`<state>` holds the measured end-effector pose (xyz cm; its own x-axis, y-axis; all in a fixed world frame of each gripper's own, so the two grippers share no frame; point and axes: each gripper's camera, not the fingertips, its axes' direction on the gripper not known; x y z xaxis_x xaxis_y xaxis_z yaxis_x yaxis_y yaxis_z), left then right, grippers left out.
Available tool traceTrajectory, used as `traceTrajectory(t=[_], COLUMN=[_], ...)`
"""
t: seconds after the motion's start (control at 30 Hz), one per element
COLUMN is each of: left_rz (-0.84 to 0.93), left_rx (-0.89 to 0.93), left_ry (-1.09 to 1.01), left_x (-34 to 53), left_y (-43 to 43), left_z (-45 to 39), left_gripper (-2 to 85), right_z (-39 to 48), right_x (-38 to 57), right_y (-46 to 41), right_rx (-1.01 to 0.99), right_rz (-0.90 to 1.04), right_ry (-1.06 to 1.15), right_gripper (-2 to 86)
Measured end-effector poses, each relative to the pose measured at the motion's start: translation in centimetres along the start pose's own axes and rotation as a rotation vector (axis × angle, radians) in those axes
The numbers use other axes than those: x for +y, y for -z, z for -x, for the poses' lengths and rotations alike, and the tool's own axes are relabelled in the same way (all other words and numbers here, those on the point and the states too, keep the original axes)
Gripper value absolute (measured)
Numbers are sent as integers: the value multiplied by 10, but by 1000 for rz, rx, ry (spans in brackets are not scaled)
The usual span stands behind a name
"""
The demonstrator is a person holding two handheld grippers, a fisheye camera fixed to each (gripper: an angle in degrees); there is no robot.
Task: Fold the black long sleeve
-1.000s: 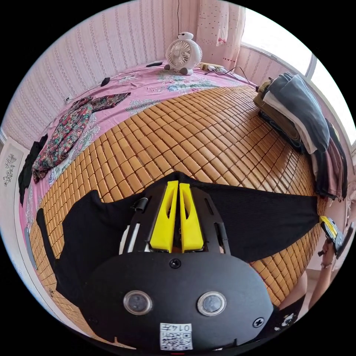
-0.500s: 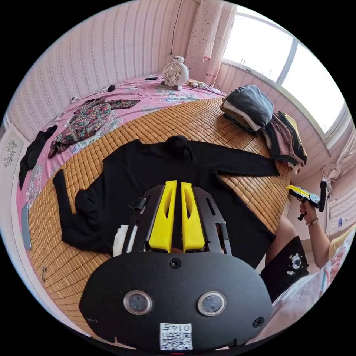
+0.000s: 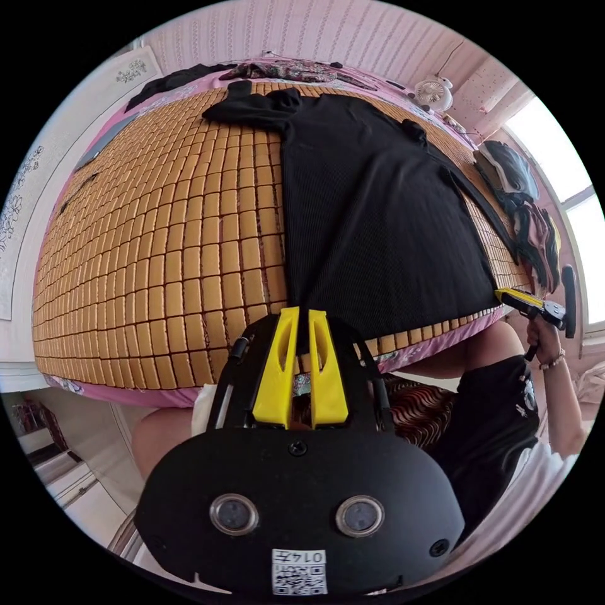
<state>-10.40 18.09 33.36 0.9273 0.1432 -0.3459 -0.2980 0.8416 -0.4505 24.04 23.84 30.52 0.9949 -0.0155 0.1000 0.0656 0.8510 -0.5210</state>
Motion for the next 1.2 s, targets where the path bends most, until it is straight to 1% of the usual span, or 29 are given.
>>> traceTrajectory(t=[0.1, 0.2, 0.27, 0.37, 0.43, 0.57, 0.67, 0.73, 0.77, 0.83, 0.9, 1.03, 1.1, 1.2], left_rz=[24, 38, 43, 33, -16, -111, -144, -157, -168, -176, -185, -159, -119, -151], left_rx=[-15, -48, -24, 22, 17, 25, 57, 64, 78, 96, 100, 88, 76, 67], left_ry=[-23, -104, -138, -98, -90, -42, -20, -22, -21, -32, -53, -109, -131, -160], left_x=[6, 24, 42, 63, 77, 92, 75, 58, 46, 28, 14, -4, -4, 7], left_y=[5, 11, 15, 29, 45, 71, 72, 67, 63, 57, 52, 31, 20, 18], left_z=[1, -5, -5, 9, 22, 61, 78, 81, 81, 80, 78, 76, 76, 77], left_gripper=[-3, -8, -8, -7, -7, -7, -8, -8, -8, -7, -7, -7, -7, -7], right_z=[7, 16, 23, 33, 45, 74, 119, 163, 174, 224, 265, 358, 387, 420], right_x=[0, -3, -6, -15, -27, -67, -128, -191, -208, -278, -329, -442, -484, -545], right_y=[5, -2, -8, -7, 6, 34, 57, 68, 70, 75, 75, 42, 22, -27], right_rx=[47, 68, 82, 150, 224, 257, 144, 34, 9, -83, -123, -118, -101, -52], right_rz=[-2, 48, 87, 127, 103, 3, -108, -187, -199, -231, -252, -214, -229, -195], right_ry=[29, 59, 75, 70, 120, 196, 316, 407, 427, 497, 546, 608, 586, 511], right_gripper=[1, 1, 5, 22, 42, 54, 55, 53, 52, 50, 49, 48, 48, 51])
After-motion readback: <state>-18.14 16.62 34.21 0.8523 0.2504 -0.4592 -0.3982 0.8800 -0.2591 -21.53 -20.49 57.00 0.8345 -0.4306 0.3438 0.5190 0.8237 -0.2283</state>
